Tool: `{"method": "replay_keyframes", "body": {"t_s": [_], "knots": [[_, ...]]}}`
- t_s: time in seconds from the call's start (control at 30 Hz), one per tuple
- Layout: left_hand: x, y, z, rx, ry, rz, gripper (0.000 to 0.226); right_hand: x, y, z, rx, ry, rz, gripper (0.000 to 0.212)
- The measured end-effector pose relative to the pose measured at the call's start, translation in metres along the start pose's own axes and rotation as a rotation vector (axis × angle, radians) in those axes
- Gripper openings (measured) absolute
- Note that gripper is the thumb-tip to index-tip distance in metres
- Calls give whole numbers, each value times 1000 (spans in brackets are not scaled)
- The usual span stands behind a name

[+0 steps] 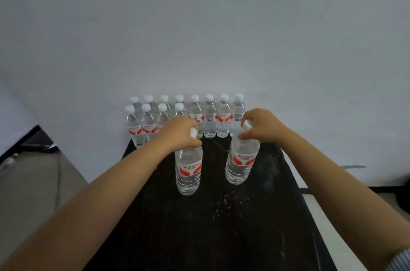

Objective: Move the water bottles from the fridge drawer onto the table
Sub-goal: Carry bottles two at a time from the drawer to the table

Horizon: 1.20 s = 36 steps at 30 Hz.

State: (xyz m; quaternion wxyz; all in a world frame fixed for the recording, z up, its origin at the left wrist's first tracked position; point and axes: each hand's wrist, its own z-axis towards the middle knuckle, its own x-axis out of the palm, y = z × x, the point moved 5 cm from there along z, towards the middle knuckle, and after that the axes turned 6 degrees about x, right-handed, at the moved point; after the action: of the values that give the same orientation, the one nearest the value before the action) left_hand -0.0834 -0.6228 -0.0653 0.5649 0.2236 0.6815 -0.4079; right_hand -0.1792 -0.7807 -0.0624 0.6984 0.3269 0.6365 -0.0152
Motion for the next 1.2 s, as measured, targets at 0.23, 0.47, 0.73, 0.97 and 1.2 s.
{"method": "replay_keyframes", "body": {"t_s": [0.23,0.47,0.73,0.97,1.2], "knots": [[6,57,84,79,96,-24,20,19,11,77,80,24,78,32],[29,78,163,76,163,-76,24,41,-1,155,120,76,40,33],[63,94,227,74,162,-32,25,80,-19,209,151,93,0,36],[75,113,249,54,179,18,28,111,-25,236,169,135,18,35],[77,115,250,100,183,105,22,114,-12,251,153,145,29,35]]}}
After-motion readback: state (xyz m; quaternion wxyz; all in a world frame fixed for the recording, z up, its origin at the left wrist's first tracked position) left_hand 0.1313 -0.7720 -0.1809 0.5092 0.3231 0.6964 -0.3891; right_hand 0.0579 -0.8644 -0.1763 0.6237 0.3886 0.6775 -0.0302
